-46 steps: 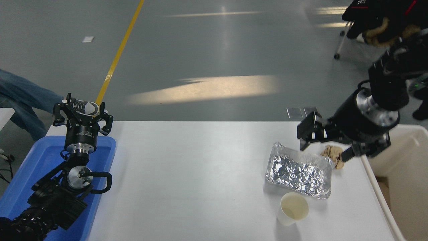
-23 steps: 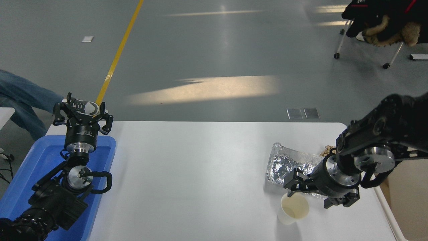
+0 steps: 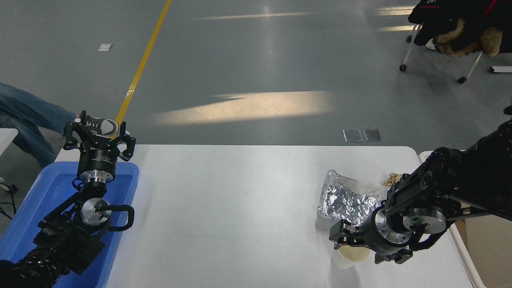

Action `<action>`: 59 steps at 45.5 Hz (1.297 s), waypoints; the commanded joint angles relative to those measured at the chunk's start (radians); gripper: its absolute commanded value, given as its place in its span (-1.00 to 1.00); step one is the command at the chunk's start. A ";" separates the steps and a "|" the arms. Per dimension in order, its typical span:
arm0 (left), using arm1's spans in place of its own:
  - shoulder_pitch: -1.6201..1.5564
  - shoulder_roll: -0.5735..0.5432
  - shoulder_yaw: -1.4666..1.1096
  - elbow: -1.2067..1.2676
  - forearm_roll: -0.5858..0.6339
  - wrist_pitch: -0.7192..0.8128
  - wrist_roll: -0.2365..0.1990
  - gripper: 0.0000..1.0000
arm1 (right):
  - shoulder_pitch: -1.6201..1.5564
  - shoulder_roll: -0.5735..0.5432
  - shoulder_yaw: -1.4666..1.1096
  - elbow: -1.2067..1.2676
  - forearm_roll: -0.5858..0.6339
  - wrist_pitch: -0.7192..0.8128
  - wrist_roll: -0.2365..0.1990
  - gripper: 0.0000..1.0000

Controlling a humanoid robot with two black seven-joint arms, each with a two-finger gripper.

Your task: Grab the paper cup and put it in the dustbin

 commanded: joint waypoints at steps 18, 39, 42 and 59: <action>0.000 0.000 0.000 0.001 0.000 0.000 0.000 0.98 | -0.110 -0.004 -0.032 -0.055 -0.075 -0.096 -0.003 0.94; 0.000 0.000 0.000 0.001 0.000 0.000 0.000 0.98 | -0.265 0.003 -0.021 -0.132 -0.052 -0.223 -0.003 -0.94; 0.000 0.000 0.000 0.001 0.000 0.000 0.000 0.98 | -0.264 0.003 -0.021 -0.132 -0.047 -0.220 -0.003 -1.00; 0.000 0.000 0.000 -0.001 0.000 0.000 0.000 0.98 | -0.167 -0.030 -0.023 -0.071 -0.041 -0.229 -0.007 -1.00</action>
